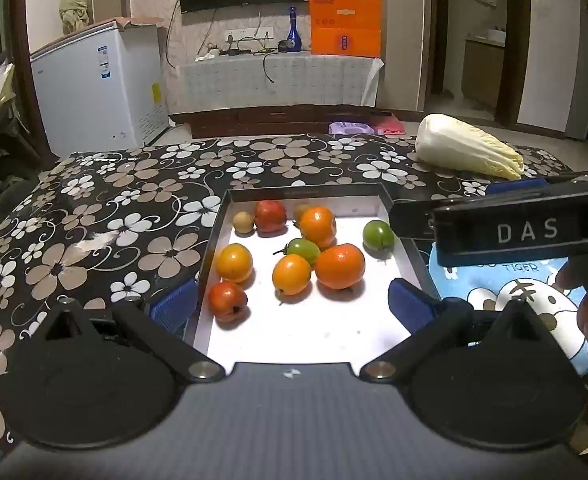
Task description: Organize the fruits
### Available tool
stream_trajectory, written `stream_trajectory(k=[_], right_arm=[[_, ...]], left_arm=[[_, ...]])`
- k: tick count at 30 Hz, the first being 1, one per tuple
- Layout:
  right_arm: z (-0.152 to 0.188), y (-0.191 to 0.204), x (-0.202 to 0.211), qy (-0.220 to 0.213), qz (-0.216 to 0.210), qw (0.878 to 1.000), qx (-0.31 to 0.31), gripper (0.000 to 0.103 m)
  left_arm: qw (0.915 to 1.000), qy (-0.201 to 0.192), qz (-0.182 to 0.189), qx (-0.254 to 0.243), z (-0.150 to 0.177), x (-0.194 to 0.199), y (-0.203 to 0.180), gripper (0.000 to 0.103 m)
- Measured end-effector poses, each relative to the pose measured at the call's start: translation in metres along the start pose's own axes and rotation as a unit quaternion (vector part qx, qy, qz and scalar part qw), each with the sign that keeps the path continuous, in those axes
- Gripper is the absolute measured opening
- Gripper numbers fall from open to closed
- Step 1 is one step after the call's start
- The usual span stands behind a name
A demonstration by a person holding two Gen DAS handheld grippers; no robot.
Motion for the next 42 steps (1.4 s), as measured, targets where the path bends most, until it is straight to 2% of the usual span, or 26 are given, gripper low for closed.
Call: stream_trajectory(k=[26,32,36,42], right_arm=[[0.0,0.003,0.0,0.003,-0.012,1.0,0.0,0.103],[0.0,0.004,-0.001,0.008,-0.01,1.0,0.006,0.103],[0.0,0.004,0.0,-0.011,-0.014,1.0,0.006,0.103],[0.0,0.0,0.001,-0.011,-0.001,1.0,0.014,0.103]], left_arm=[[0.9995,0.027,-0.008,0.014,0.002,-0.01,0.004,0.103],[0.9995,0.025,-0.011,0.015,0.003,-0.01,0.005,0.103],[0.9994,0.024,-0.016,0.02,0.003,-0.01,0.007,0.103],[0.9994,0.018,-0.024,0.016,0.003,-0.009,0.013,0.103]])
Point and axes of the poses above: each gripper's, at about its wrist camera, not at the fingertips, and x roughly against the way its jaws point, y to its left, z to its underside, the point moved 1 cm from there along -x, roughly the way its jaws point, and after that the axes turned 9 degrees about y, right-handed, at the moved point
